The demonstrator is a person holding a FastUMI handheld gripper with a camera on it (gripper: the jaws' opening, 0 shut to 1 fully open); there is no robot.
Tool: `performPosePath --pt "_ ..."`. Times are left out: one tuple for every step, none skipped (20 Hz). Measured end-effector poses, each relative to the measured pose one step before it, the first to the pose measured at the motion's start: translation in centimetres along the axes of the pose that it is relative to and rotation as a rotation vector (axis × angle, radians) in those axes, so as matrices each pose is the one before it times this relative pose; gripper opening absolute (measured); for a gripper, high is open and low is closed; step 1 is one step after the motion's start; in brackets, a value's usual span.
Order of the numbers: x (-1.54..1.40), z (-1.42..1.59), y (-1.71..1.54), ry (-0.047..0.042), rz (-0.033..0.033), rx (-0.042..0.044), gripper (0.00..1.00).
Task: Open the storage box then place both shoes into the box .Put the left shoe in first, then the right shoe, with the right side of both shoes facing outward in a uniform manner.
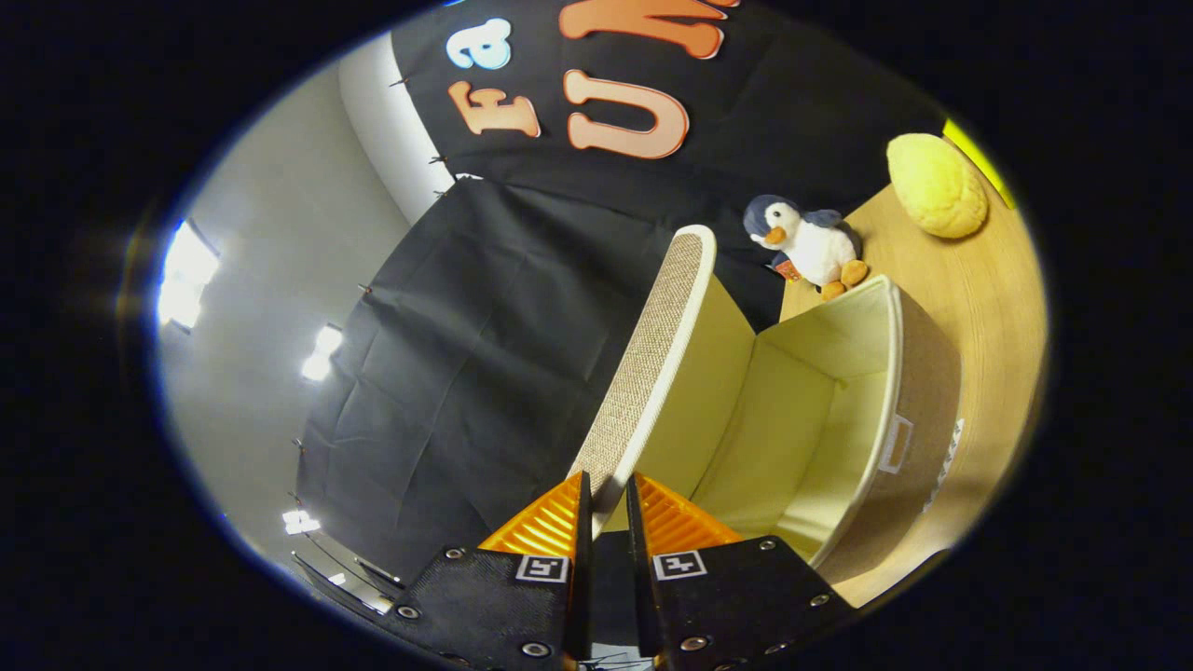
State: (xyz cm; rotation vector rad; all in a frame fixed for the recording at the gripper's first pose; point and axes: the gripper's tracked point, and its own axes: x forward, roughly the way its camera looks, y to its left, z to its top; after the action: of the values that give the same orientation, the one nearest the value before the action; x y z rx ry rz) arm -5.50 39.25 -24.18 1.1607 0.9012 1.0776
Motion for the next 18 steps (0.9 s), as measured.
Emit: performPosePath --pt "0.756 -0.218 0.610 0.00301 -0.00030 -0.01603 0.19" --pt "0.991 -0.124 0.522 0.00397 -0.00940 -0.01501 0.18" --pt "0.981 -0.059 0.094 0.00277 -0.01586 -0.00610 0.18" --pt "0.722 -0.418 0.706 0.00317 -0.00357 -0.00646 0.18" --pt "0.783 -0.164 0.561 -0.00062 -0.00746 -0.01400 0.18" --pt "0.678 -0.064 0.585 0.00092 -0.00220 -0.01555 0.18" --pt "0.548 -0.390 0.360 0.00143 -0.00672 -0.01587 0.18" --pt "1.366 0.013 0.159 0.00688 -0.00827 -0.01020 0.18" --pt "1.172 0.027 -0.036 0.01071 -0.01327 -0.00221 0.18" --pt "1.111 -0.244 0.102 0.01283 -0.01366 0.00178 0.20" --pt "0.799 -0.380 0.025 0.01365 -0.01063 -0.00051 0.22" --pt "0.531 -0.491 0.083 0.01082 -0.01449 -0.00496 0.27" --pt "0.525 -0.270 -0.029 0.00418 -0.01344 -0.00788 0.32" --pt "0.449 -0.210 -0.061 -0.00007 -0.01340 -0.01042 0.41" --pt "0.432 -0.403 -0.029 0.00514 -0.00748 -0.00786 0.46" --pt "0.435 -0.533 0.024 0.01708 -0.00507 -0.00068 0.57" --pt "0.183 -0.564 -0.188 0.02549 -0.00519 0.01119 0.62" --pt "0.094 -0.512 -0.350 0.02103 -0.01041 0.00208 0.72"
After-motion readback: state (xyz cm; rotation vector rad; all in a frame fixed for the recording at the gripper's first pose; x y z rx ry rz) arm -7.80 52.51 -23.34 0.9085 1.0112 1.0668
